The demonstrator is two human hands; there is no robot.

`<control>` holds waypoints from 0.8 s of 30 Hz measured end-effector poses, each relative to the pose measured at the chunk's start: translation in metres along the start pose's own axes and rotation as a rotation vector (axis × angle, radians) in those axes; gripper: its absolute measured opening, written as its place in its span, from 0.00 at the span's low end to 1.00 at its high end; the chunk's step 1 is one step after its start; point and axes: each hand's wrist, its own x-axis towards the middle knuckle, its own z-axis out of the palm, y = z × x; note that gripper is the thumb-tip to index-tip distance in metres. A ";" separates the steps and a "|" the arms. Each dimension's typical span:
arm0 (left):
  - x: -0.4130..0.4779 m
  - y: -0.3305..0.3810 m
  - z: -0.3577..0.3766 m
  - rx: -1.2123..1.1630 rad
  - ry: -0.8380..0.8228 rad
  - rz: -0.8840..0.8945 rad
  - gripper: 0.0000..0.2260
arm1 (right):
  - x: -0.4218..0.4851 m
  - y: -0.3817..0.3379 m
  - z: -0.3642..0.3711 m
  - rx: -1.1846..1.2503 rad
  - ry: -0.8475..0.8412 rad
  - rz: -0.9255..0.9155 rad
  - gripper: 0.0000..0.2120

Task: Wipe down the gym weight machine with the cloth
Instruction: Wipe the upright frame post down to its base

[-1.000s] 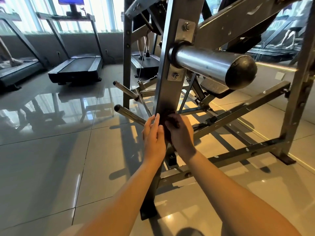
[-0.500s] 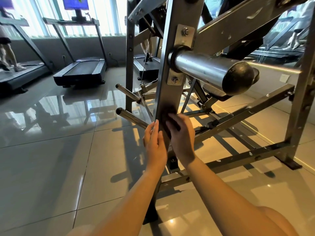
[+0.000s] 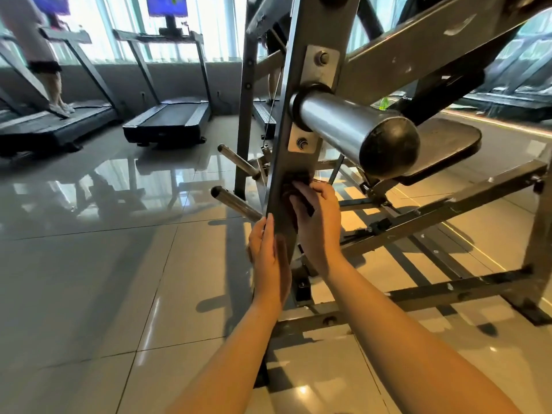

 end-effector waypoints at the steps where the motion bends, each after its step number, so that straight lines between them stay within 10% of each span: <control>1: 0.000 -0.002 -0.001 0.046 0.011 0.033 0.18 | -0.004 0.006 0.000 0.031 -0.023 0.000 0.13; 17: -0.022 0.018 0.027 -0.232 0.032 0.101 0.17 | -0.029 0.037 -0.020 0.094 -0.429 0.277 0.16; 24: -0.031 0.017 0.035 -0.205 0.014 0.033 0.18 | -0.013 0.033 -0.021 0.203 -0.335 0.252 0.15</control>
